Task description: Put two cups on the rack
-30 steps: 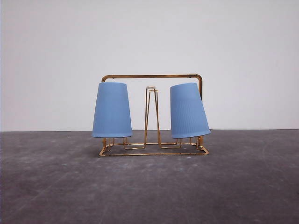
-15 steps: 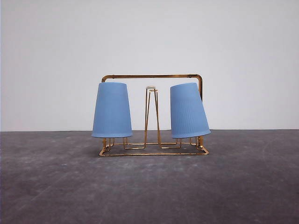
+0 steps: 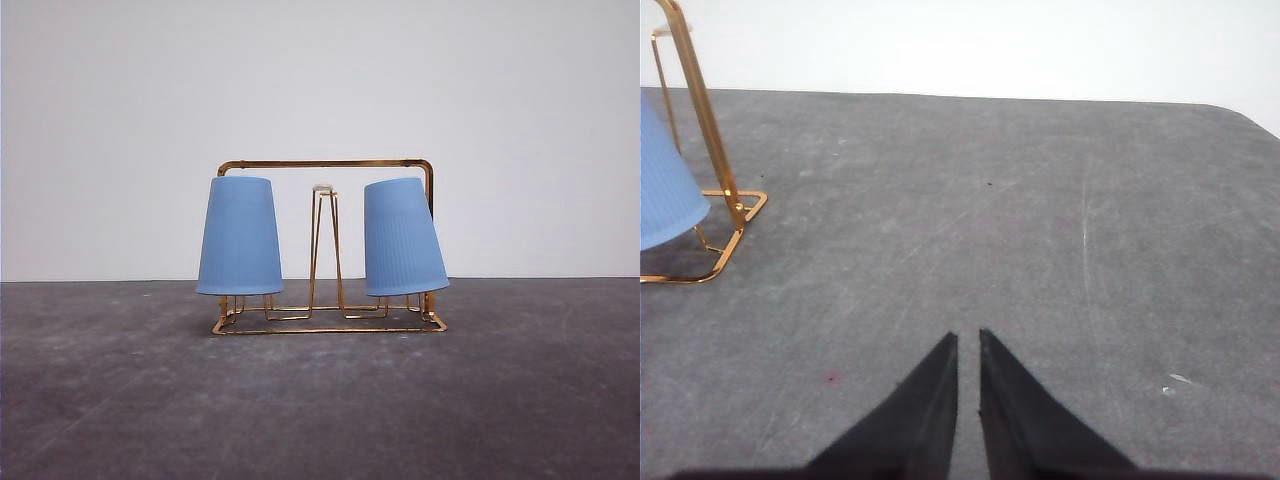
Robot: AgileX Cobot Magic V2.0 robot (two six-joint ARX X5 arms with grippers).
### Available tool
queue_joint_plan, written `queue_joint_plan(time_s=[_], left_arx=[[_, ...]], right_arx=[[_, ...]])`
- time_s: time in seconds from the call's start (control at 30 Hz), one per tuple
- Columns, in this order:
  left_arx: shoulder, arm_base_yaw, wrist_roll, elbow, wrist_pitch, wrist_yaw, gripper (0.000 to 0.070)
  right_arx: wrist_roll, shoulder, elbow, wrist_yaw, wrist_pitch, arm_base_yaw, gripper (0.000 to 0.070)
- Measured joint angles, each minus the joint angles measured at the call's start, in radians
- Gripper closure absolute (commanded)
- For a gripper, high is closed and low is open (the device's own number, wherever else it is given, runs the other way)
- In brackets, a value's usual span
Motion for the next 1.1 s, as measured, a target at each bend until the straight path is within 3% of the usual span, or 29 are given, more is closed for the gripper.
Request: queue_joint_plan(time_s=[1.1], left_arx=[[0.0, 0.0, 0.0, 0.0, 0.0, 0.0, 0.07]], right_arx=[[0.0, 0.0, 0.0, 0.0, 0.0, 0.0, 0.0662]])
